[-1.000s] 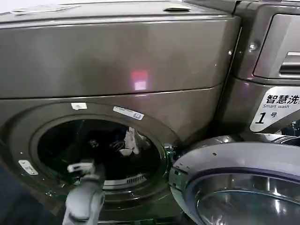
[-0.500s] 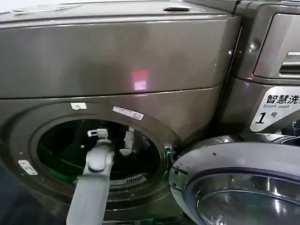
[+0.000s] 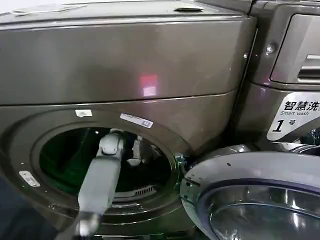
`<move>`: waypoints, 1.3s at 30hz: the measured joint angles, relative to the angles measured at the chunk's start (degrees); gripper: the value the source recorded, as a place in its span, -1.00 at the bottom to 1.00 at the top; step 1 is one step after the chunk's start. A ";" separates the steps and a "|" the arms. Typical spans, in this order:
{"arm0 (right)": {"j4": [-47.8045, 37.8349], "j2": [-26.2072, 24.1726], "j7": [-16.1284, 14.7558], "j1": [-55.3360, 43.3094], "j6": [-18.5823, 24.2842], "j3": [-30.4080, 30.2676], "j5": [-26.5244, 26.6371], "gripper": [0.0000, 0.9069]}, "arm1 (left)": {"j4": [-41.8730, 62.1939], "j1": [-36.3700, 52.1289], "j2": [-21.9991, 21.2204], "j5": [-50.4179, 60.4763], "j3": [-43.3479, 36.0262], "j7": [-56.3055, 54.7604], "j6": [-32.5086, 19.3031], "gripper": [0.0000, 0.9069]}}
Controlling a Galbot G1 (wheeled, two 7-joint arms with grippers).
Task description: Grasp the clothes from the dryer.
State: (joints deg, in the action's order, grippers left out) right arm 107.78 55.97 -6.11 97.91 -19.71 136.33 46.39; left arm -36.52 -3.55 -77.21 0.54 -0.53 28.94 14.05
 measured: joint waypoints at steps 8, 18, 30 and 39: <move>-0.24 -0.03 0.00 -0.26 0.08 0.13 -0.08 1.00 | 8.16 8.31 1.64 6.84 -11.83 14.88 -5.84 1.00; -0.51 -0.04 0.01 -0.26 0.10 0.35 -0.23 1.00 | 15.03 14.21 0.28 20.09 -21.33 25.75 -10.76 1.00; -0.18 0.18 0.09 -0.78 0.07 -0.28 -0.40 1.00 | 20.36 15.36 -0.25 31.29 -24.94 28.55 -12.61 1.00; -0.30 0.19 0.05 -0.46 0.09 -0.03 -0.40 1.00 | 22.92 13.93 -1.54 31.60 -26.30 29.28 -12.77 1.00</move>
State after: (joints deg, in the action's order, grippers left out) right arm 107.48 56.16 -6.06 97.46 -19.62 136.29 45.99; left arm -13.60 10.38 -78.75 32.14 -26.83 58.22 1.28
